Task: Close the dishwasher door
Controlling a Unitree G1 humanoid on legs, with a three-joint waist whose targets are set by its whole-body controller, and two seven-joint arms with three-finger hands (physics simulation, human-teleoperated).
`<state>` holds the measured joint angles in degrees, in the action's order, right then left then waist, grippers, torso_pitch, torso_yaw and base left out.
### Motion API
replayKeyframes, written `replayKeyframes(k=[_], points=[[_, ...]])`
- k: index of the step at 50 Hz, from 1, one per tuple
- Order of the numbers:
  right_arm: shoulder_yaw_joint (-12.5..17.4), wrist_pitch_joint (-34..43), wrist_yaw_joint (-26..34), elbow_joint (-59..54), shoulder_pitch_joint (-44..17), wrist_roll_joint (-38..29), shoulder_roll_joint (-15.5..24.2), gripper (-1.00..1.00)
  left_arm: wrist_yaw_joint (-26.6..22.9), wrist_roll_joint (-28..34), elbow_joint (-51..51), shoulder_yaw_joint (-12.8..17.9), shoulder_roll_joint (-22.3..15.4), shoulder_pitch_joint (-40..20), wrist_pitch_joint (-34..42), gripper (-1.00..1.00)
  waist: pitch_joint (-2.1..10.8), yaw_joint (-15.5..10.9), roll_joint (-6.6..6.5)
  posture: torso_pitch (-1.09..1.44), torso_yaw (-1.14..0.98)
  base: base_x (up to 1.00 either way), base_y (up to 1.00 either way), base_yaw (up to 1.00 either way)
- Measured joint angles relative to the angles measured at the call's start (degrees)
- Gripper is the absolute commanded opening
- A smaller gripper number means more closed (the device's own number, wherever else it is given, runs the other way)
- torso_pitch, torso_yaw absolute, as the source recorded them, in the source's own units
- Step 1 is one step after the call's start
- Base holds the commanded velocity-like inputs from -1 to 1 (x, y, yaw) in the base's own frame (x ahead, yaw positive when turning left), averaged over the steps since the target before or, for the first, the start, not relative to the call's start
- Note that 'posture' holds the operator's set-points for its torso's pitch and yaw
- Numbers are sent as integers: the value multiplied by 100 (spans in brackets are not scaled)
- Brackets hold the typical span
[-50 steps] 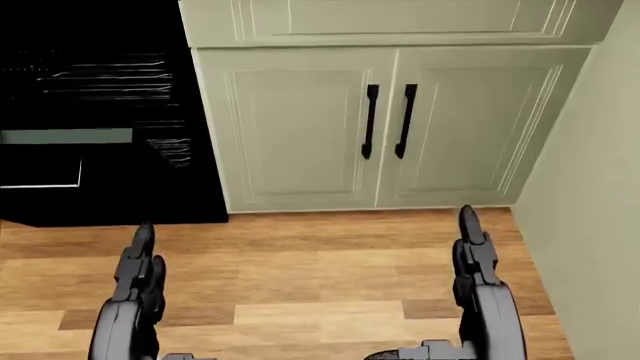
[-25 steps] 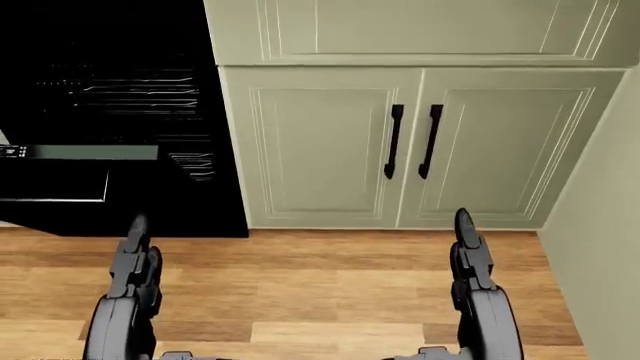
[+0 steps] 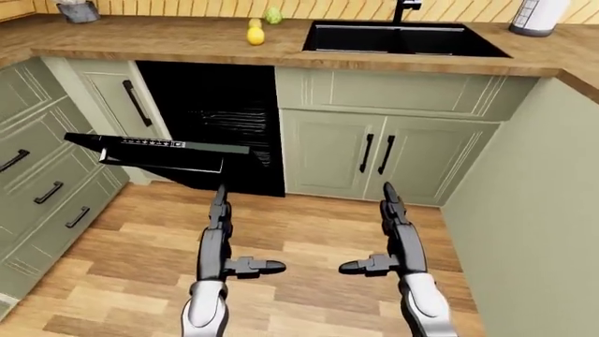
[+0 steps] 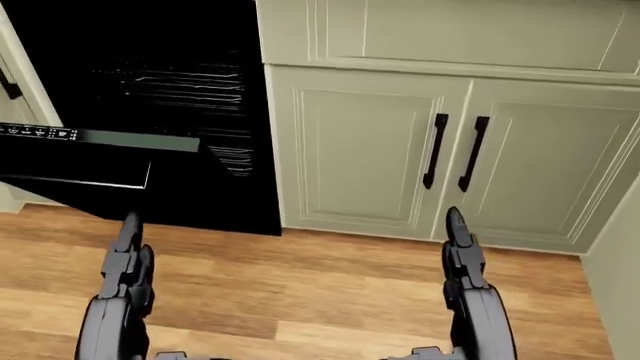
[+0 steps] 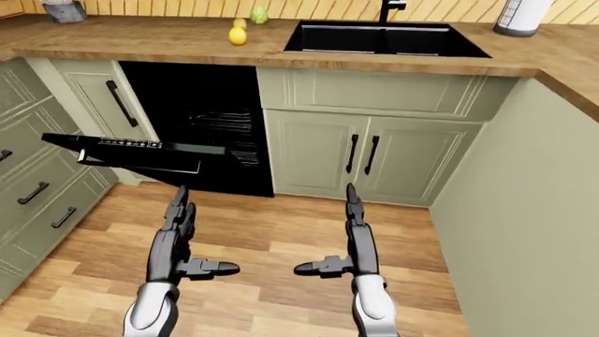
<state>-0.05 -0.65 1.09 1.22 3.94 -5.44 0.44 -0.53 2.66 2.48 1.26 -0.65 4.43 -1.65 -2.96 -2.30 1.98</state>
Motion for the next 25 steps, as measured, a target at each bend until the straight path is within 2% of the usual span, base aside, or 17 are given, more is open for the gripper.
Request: replayKeyframes(k=[3,5,7,11,13,15,17,18,25], points=[[77,51,-11,-7,56,-1,43,100,-19,5,-20,-92,47,34,28,100,-8,75,-40,0,0,0,0,60],[136,72,-39,-17,68,-5,55,100,-44,9,-29,-144,56,16,32,100,18,106,24,0,0,0,0,61],[147,70,-56,-1,54,-7,60,100,-58,9,-13,-150,57,6,25,100,57,129,-9,0,0,0,0,62],[109,23,-54,72,24,-7,51,100,-52,12,53,-132,53,-1,-17,100,6,191,-332,0,0,0,0,68],[98,27,-49,95,22,-8,49,100,-50,13,81,-133,52,-4,-36,100,25,182,-548,0,0,0,0,76],[33,37,-36,12,-3,-6,-7,100,-37,15,14,-62,2,-19,-25,100,-13,76,-521,0,0,0,0,76],[-57,74,5,-56,31,-2,-24,100,-6,17,-25,14,-9,60,21,100,33,-32,-544,0,0,0,0,76],[-71,94,21,-50,56,-1,-25,100,6,17,-21,30,-11,77,41,100,58,-62,-510,0,0,0,0,76],[5,42,2,108,30,1,-1,100,-6,10,111,-36,6,48,0,100,-12,106,-7,0,0,0,0,68]])
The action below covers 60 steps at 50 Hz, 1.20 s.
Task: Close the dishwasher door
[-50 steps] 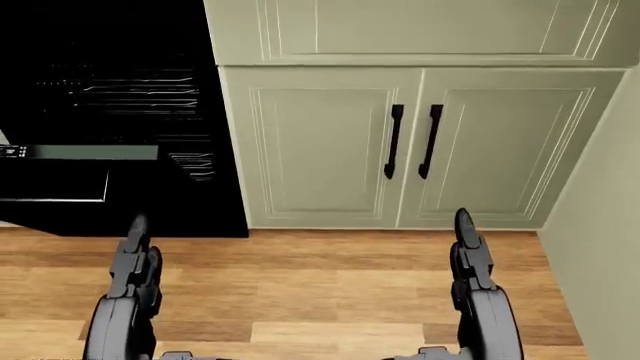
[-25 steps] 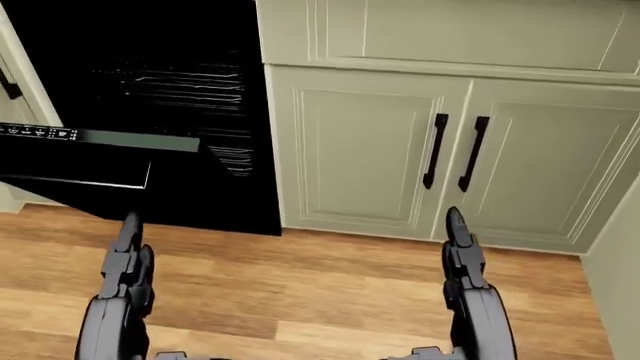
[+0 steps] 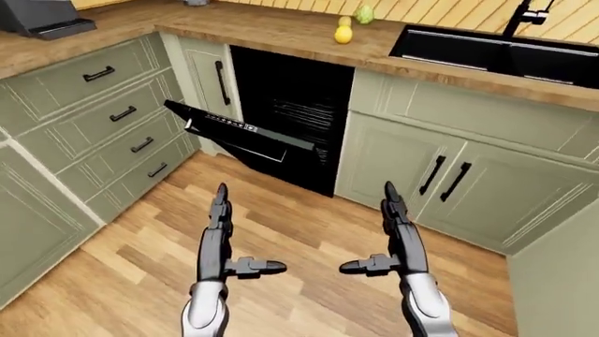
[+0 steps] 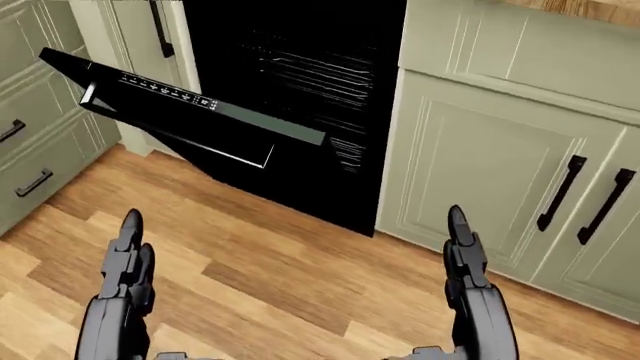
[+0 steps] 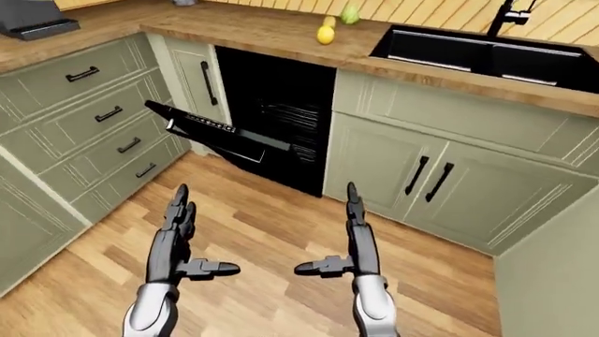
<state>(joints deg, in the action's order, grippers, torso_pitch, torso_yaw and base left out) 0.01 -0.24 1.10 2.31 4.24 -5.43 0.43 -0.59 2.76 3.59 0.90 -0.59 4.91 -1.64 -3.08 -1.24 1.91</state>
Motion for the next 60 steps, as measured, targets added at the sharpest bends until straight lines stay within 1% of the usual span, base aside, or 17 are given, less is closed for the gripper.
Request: replayKeyframes(k=[2,3,4,7,14,17,22,29,31,32,33,37,43,46,51,58,60], points=[[6,-12,-3,13,7,2,5,100,-11,2,30,-19,3,-1,-1,100,54,48,219,0,0,0,0,68],[27,-16,-5,2,-6,3,41,100,-15,3,29,-36,40,-16,-7,100,104,96,247,0,0,0,0,68],[76,-12,-12,-30,-5,1,62,100,-23,4,-2,-85,66,-16,-1,100,83,134,196,0,0,0,0,69],[124,44,-37,-83,65,-1,55,100,-62,9,-50,-148,60,48,44,100,106,100,180,0,0,0,0,67],[54,57,-14,-10,26,-6,42,100,-30,19,85,-74,41,-3,18,100,56,122,-343,0,0,0,0,68],[49,59,-9,16,9,-10,42,100,-35,18,106,-80,40,-13,-1,100,103,106,-648,0,0,0,0,67],[-109,100,47,-84,38,-14,-26,100,10,19,-19,72,-18,59,71,100,151,-118,-501,0,0,0,0,68],[-21,42,16,-43,-3,-13,-6,100,-16,19,54,-5,-3,38,27,100,31,-17,-10,0,0,0,0,67],[-36,32,16,-46,-12,-11,-8,100,-18,23,83,-4,-2,39,18,100,54,13,203,0,0,0,0,68],[-21,29,15,-45,-21,-11,21,100,-19,25,90,-23,29,23,9,100,99,57,244,0,0,0,0,68],[26,33,9,-69,-28,-12,47,100,-26,27,54,-75,60,13,6,100,85,102,170,0,0,0,0,66],[85,91,-16,-111,36,-12,50,100,-71,31,4,-140,57,63,51,100,109,87,131,0,0,0,0,67],[31,75,-5,-58,6,-16,36,100,-42,32,115,-84,44,25,17,100,47,119,-336,0,0,0,0,67],[24,77,-3,-33,1,-20,35,100,-49,25,145,-88,41,20,6,100,95,105,-651,0,0,0,0,67],[-136,98,47,-172,10,-24,-35,100,-3,22,9,73,-19,72,62,100,162,-116,-508,0,0,0,0,67],[-52,60,31,-33,0,-17,-10,100,-22,24,94,0,-3,55,22,100,37,-22,-16,0,0,0,0,68],[-61,57,33,-16,7,-14,-11,100,-24,28,109,1,-4,49,10,100,56,7,196,0,0,0,0,67]])
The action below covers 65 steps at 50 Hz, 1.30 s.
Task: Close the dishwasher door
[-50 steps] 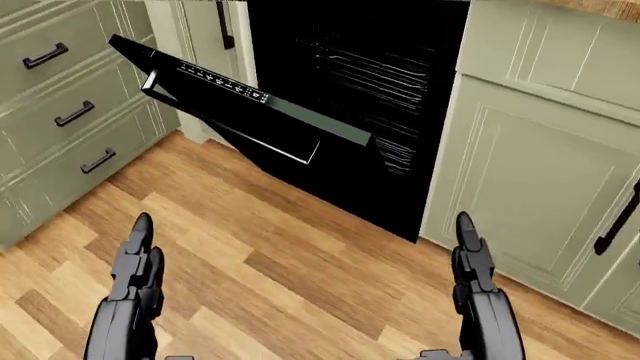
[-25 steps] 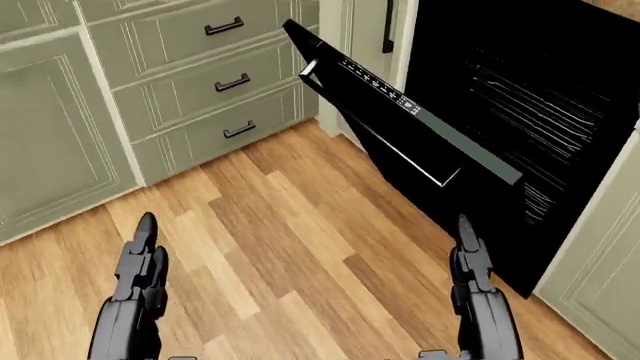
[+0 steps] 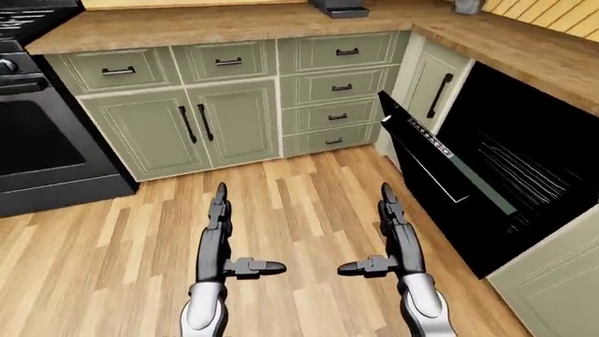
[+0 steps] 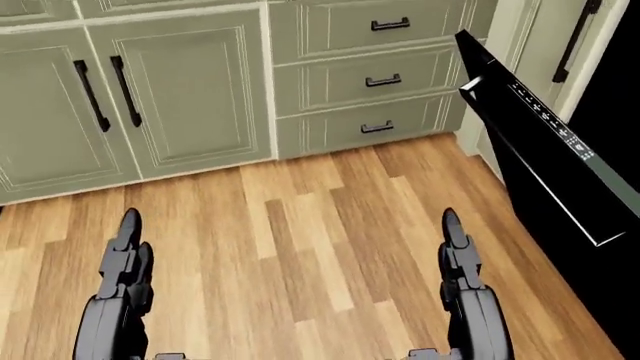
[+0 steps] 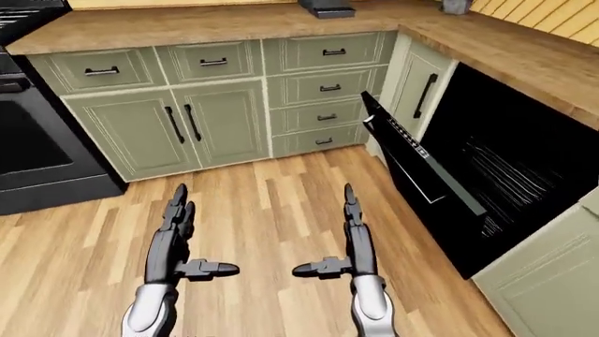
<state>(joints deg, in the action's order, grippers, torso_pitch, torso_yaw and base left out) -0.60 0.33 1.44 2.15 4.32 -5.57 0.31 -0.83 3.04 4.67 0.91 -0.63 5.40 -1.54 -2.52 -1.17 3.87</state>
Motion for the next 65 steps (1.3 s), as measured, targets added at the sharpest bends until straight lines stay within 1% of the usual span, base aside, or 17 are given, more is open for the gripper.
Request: replayKeyframes(k=[1,6,15,16,20,25,29,34,40,43,44,48,52,56,59,61,65], points=[[14,3,0,18,3,1,26,100,-2,2,14,-17,27,-14,-4,100,43,46,54,0,0,0,0,67],[115,72,-35,-76,39,1,51,100,-52,8,-57,-140,60,30,47,100,43,76,-41,0,0,0,0,67],[75,66,-8,14,17,11,48,100,-27,12,57,-105,52,-13,-3,100,31,112,-818,0,0,0,0,67],[63,56,-10,8,-5,8,15,100,-24,9,57,-77,18,-20,-2,100,63,70,-832,0,0,0,0,67],[-85,87,34,-84,29,3,-27,100,23,6,-39,64,-12,50,67,100,92,-105,-695,0,0,0,0,67],[-81,165,-33,60,-79,-117,-21,100,38,-5,46,64,-9,19,50,100,-24,-32,-380,0,0,0,0,0],[-21,186,-67,134,-57,-104,-6,100,-2,-7,110,-7,10,-3,40,100,41,-53,-76,0,0,0,0,0],[61,329,-99,29,36,-86,16,100,-47,-3,39,-100,40,26,111,100,-15,46,-489,0,0,0,-28,0],[-124,343,-36,112,11,-82,-38,100,16,-7,105,73,-13,55,86,100,113,-21,-431,0,0,0,-32,0],[-99,292,-38,181,-23,-76,-33,100,15,-7,187,39,-7,37,62,100,154,-1,-201,0,0,0,-35,0],[-70,281,-46,172,-34,-74,-6,100,8,-6,200,10,23,24,48,100,144,29,-197,0,0,0,-50,0],[72,324,-107,90,16,-82,35,100,-62,-6,147,-151,63,44,65,100,33,127,-266,0,0,0,-52,0],[4,351,-106,65,-14,-89,15,100,-59,-10,103,-58,35,49,138,100,-9,66,-452,0,0,0,-40,0],[-46,349,-67,116,-28,-79,6,100,-31,-23,189,7,21,10,137,100,9,46,-566,0,0,0,-37,0],[-19,319,-73,133,-52,-79,10,100,-33,-33,239,-5,21,-15,109,100,29,63,-736,0,0,0,-38,0],[-77,323,-71,88,-41,-81,-31,100,-34,-39,204,45,-10,1,120,100,-4,5,-603,0,0,0,-38,0],[-147,404,-44,61,23,-94,-43,100,-21,-44,158,99,-18,66,217,100,109,-20,-701,0,0,0,-37,0]])
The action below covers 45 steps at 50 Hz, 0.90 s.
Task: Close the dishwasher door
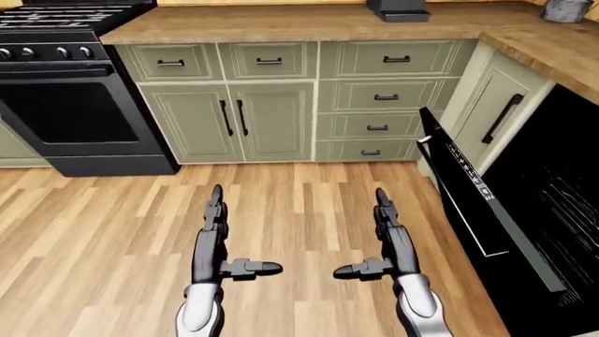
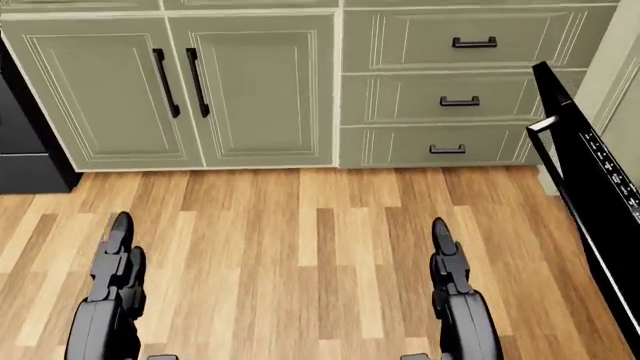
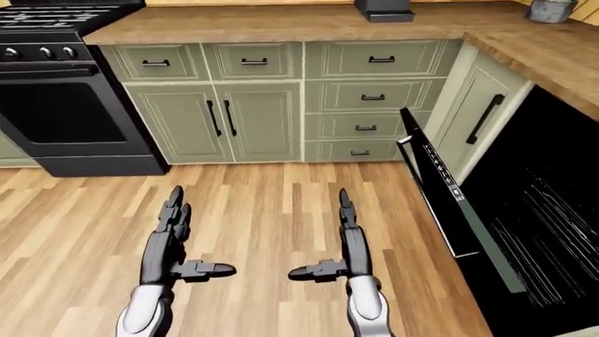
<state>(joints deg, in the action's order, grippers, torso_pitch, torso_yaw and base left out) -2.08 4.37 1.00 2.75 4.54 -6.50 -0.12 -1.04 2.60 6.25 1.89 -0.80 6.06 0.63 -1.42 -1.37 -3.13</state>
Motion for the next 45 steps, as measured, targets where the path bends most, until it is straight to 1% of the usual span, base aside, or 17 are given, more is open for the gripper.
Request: replayKeyframes(k=[1,4,5,6,7,10,11,16,19,21,24,26,30,32,36,41,45], points=[[1,11,-2,56,-7,-5,0,100,2,-1,34,5,-2,-16,-5,100,4,1,55,0,0,0,-38,0],[-10,-22,-11,202,-31,-16,-6,100,8,-2,128,6,-4,-44,-56,100,-46,-14,325,0,0,0,-38,0],[-17,-42,-11,222,-40,-16,-6,100,8,-4,144,6,-4,-44,-68,100,-39,-7,438,0,0,0,-38,0],[-16,-59,-11,236,-44,-16,-5,100,7,-6,157,1,-3,-55,-76,100,0,24,600,0,0,0,-38,0],[13,-65,-13,213,-60,-16,43,100,4,-6,137,-30,49,-70,-82,100,21,81,609,0,0,0,-38,0],[160,-6,-56,141,5,-26,73,100,-52,-10,28,-197,82,-41,-39,100,-9,182,563,0,0,0,-37,0],[171,10,-67,135,17,-25,73,100,-68,-12,18,-201,79,-30,-22,100,-15,177,510,0,0,0,-38,0],[79,14,-54,169,-4,-17,44,100,-39,-11,93,-90,48,-39,-23,100,-134,86,133,0,0,0,-38,0],[46,12,-29,214,-21,-13,39,100,-23,-13,166,-89,49,-36,-44,100,-133,64,-120,0,0,0,-38,0],[-2,5,-21,157,-42,-13,-7,100,-17,-13,127,-50,12,-40,-40,100,-126,-22,-50,0,0,0,-38,0],[-57,49,17,73,-9,-9,-7,100,5,-9,52,-14,14,21,11,100,-37,-28,-61,0,0,0,-38,0],[-23,59,18,133,-13,-8,4,100,6,-13,73,-17,10,-6,22,100,-19,-17,32,0,0,0,-38,0],[2,-6,-8,242,-41,-14,2,100,4,-21,133,-11,2,-35,-31,100,-52,-27,380,0,0,0,-38,0],[-8,-25,-11,266,-39,-16,1,100,1,-24,163,-13,1,-41,-43,100,9,11,661,0,0,0,-38,0],[143,32,-52,162,21,-31,68,100,-57,-27,56,-190,75,-26,-6,100,-23,157,585,0,0,0,-38,0],[67,50,-49,196,17,-34,44,100,-66,-45,130,-54,31,-47,38,100,-106,89,280,0,0,0,-37,0],[21,25,-20,233,19,-33,35,100,-39,-63,201,1,22,-70,-1,100,-121,50,124,0,0,0,-38,0]])
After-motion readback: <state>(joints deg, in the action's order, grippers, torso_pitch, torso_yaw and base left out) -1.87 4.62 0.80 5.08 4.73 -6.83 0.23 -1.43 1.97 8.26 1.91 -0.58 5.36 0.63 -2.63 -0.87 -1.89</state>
